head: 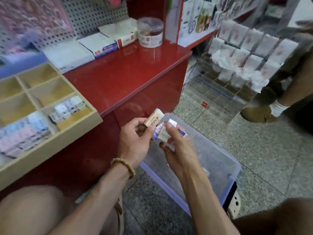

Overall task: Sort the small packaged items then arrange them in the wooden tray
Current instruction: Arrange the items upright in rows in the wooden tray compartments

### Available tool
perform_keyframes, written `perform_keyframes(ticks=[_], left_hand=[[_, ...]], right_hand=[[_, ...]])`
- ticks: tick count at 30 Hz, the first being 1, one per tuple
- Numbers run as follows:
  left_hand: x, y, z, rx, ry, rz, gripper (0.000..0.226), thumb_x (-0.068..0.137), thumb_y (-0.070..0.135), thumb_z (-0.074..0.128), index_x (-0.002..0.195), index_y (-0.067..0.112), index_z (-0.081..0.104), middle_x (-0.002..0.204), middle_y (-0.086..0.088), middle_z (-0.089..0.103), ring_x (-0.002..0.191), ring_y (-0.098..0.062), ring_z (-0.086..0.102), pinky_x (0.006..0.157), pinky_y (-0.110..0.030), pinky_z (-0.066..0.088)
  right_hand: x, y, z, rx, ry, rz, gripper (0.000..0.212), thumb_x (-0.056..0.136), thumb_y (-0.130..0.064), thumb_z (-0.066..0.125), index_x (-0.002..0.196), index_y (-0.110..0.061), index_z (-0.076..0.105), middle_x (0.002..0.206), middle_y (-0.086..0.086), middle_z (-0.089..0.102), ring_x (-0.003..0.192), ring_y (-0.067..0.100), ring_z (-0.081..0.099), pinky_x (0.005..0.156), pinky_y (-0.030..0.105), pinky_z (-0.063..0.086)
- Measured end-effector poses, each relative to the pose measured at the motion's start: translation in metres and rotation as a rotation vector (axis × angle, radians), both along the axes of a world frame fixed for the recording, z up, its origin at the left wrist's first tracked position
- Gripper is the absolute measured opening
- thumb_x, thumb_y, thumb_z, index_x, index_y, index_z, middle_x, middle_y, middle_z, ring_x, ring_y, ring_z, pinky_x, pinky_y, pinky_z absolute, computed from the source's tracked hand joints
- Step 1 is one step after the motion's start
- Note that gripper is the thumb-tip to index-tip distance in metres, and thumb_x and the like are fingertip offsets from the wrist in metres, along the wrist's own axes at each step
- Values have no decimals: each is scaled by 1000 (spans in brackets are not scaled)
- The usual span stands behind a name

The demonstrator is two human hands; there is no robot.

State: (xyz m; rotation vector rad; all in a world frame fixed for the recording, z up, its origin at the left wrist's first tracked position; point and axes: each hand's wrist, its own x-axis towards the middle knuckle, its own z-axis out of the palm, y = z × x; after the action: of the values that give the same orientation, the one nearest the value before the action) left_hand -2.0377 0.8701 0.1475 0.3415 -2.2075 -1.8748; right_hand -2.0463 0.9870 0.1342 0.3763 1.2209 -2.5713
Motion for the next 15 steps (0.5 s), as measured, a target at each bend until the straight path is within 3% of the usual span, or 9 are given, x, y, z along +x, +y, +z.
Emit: perform_keyframes(ticks=[4,9,12,15], left_hand=[[9,-25,26,-58,52,96,23,86,5,68,85,27,65,70,8,67,60,0,62,58,-13,48],[17,-68,58,-72,69,186,23,86,9,70,81,31,64,67,10,66,61,-5,64,58,-15,49],[21,-97,77,49,63,227,16,87,12,70,82,27,68,66,4,66,59,-8,61,60,-26,54],[26,-124,94,186,59,258,7,90,11,66,94,16,69,74,-4,68,57,-4,62,50,-20,51]], right_hand=[[4,-24,32,117,84,87,10,93,-12,63,83,-14,61,63,-3,63,56,5,60,52,19,48],[2,-67,63,156,136,148,6,94,-13,64,89,-12,60,65,1,64,62,12,63,53,20,50],[0,-99,78,75,132,173,10,92,-12,66,84,-12,60,78,15,57,71,22,56,52,21,49],[-1,-130,92,-40,160,205,13,93,-8,63,81,-11,58,81,14,64,68,20,63,50,21,47]])
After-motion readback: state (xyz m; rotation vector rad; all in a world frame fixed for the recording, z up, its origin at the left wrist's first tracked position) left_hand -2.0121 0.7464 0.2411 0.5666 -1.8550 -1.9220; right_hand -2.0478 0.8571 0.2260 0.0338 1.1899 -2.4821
